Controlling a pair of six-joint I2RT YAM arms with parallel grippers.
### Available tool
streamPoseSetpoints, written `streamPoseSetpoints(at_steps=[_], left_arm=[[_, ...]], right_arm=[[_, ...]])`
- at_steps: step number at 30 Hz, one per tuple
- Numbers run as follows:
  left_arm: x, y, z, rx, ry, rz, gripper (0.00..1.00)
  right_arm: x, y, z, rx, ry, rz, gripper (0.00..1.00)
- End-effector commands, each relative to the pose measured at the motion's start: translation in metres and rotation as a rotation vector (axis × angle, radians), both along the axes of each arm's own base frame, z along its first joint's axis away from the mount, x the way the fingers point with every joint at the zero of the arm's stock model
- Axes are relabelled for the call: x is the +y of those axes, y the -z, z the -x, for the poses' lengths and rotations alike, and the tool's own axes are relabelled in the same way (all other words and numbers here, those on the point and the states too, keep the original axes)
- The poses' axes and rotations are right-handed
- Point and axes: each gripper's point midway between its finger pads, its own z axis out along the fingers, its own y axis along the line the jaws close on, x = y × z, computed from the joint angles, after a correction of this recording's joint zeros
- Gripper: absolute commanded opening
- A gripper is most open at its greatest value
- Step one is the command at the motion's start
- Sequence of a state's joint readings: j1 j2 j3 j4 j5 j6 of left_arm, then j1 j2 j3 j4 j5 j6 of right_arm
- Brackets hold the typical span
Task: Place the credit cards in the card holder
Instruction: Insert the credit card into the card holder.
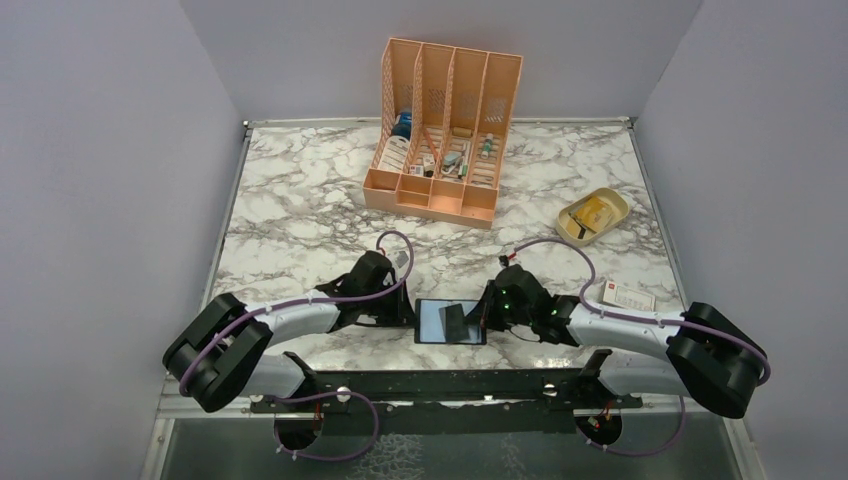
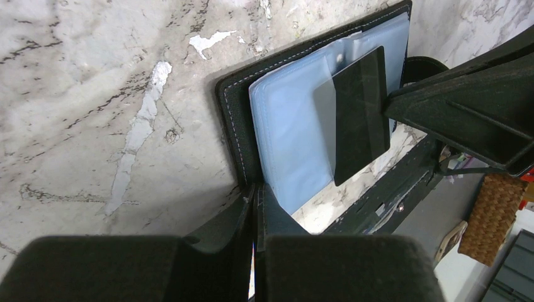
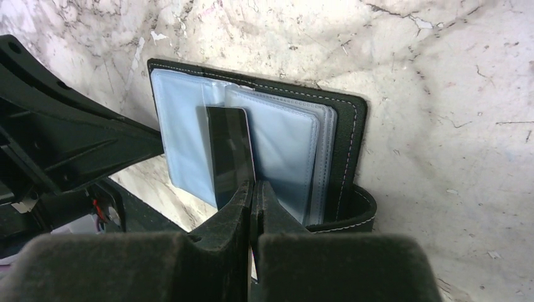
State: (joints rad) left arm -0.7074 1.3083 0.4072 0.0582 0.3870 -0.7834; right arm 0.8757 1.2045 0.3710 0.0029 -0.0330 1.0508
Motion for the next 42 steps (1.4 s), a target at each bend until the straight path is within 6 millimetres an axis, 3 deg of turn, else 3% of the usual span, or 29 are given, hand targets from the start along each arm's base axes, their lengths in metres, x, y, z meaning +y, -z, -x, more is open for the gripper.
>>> streamPoseSetpoints(at_steps=[1, 13, 31, 38, 42], left_arm=[[0.000, 0.006, 0.013, 0.053, 0.026, 0.017, 0.05], [-0.004, 0.002, 0.011, 0.050, 0.039, 0.029, 0.06], [-0.007, 0.000, 0.011, 0.048, 0.046, 0.043, 0.06], [-0.007, -0.002, 0.010, 0.043, 0.044, 0.047, 0.06], [-0.009, -0.004, 0.007, 0.035, 0.041, 0.050, 0.06]], right_arm=[[0.001, -0.005, -0.011, -0.045, 0.063, -0.016, 0.01], [-0.006, -0.007, -0.016, -0.075, 0.118, -0.034, 0.01], [0.022, 0.009, 0.002, -0.032, 0.032, -0.027, 0.01], [0.035, 0.007, -0.001, -0.042, -0.042, 0.010, 0.14], [0.041, 0.006, 0.000, -0.040, -0.070, -0.001, 0.16]])
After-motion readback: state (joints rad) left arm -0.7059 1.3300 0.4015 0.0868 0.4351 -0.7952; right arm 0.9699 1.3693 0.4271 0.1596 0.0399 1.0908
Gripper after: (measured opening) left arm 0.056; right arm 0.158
